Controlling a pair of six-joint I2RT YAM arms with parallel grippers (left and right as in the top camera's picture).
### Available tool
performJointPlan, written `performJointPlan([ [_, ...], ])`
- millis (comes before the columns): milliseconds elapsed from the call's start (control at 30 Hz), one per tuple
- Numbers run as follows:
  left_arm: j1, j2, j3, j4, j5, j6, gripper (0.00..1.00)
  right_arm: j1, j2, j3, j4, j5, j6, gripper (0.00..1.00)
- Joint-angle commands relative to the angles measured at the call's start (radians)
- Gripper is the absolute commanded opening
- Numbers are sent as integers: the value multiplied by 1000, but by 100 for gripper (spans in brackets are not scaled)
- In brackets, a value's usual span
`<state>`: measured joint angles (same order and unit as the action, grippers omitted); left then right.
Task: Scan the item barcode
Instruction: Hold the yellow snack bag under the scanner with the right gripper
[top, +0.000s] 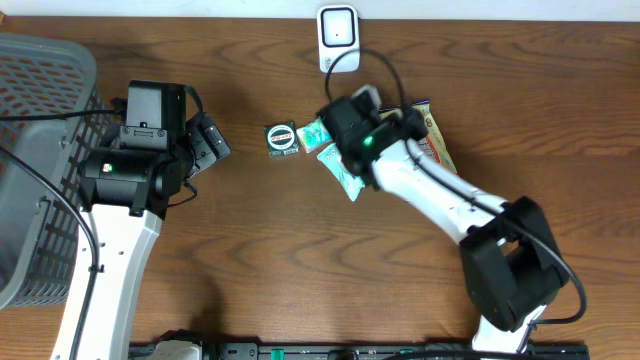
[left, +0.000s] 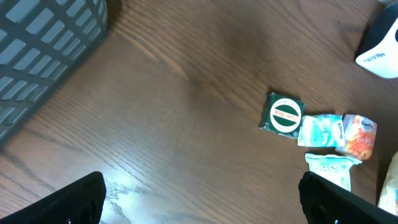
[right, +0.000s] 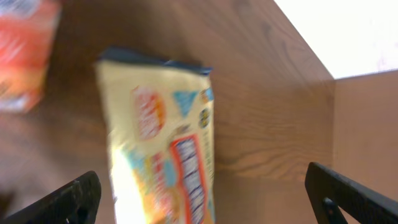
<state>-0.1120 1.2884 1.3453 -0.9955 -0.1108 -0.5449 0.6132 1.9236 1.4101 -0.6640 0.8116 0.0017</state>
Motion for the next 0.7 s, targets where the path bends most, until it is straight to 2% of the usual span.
performJointPlan([
  [0,4,-2,14,-3,-6,10,98,-145,-14,52,-9,-266,27,99],
  [67,4,-2,14,-3,-6,10,98,-262,-9,44,-25,-595,26,98],
  [167,4,-2,14,-3,-6,10,98,-365,-3,-1,-27,-851,27,91],
  [300,4,-2,14,-3,-6,10,98,-432,1,-91,4,-879,24,90],
  [433,4,-2,14,-3,-6,10,98,-441,1,-185,74,-961,-51,90],
  [500,4,-2,14,-3,-6,10,98,-437,1,-212,107,-961,-51,84],
  [567,4,-2,14,-3,-6,10,98,-436,1,-221,125,-961,-27,56],
  [633,4,-2,14,-3,-6,10,98,-435,1,-219,150,-961,19,13],
  [667,4,-2,14,-3,-6,10,98,-435,1,-211,160,-962,39,1],
])
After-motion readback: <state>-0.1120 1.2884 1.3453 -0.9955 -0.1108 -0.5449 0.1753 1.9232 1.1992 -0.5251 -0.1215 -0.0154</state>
